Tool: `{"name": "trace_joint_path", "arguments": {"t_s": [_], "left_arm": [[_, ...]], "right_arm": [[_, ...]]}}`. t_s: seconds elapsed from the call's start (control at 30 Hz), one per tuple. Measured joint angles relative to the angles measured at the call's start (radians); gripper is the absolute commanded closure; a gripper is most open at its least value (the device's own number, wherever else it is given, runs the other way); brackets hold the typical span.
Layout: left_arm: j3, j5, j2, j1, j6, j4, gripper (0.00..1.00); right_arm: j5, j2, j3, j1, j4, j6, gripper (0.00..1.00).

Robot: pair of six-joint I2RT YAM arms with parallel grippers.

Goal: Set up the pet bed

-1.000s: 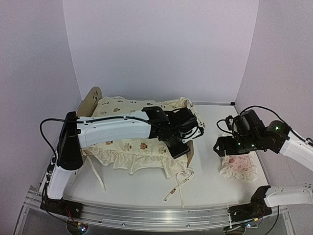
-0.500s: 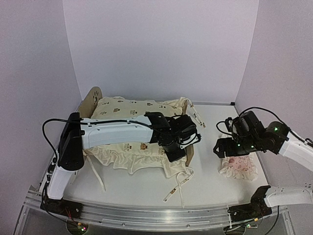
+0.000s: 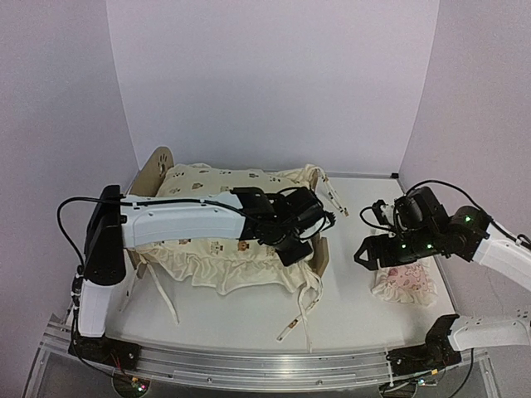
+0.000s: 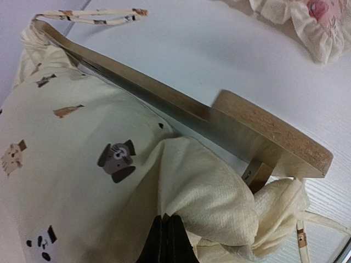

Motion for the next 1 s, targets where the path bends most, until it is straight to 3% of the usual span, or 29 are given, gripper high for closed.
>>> {"name": "trace_joint_path", "arguments": {"t_s": [0.27, 0.5, 0.83, 1.0], "left_arm": [[-0.114, -0.022, -0.235, 0.076, -0.035, 0.141, 1.00], [-0.154, -0.011, -0.325, 0.125, -0.068, 0.231, 1.00], [-0.216, 0.027, -0.358, 0.148, -0.087, 0.271, 1.00], [-0.235, 0.036, -0.383, 0.157, -0.087, 0.283, 1.00]], "right_arm": [[-0.226, 0.062, -0.029, 0.002, 0.170, -0.048, 0.30], [-0.347, 0.183, -0.030, 0.072, 0.339, -0.075, 0.33], [-0.284, 0.384, 0.106, 0.148, 0.453, -0.151, 0.35], [-0.221, 0.434, 0.110, 0.149, 0.472, -0.176, 0.44]]}}
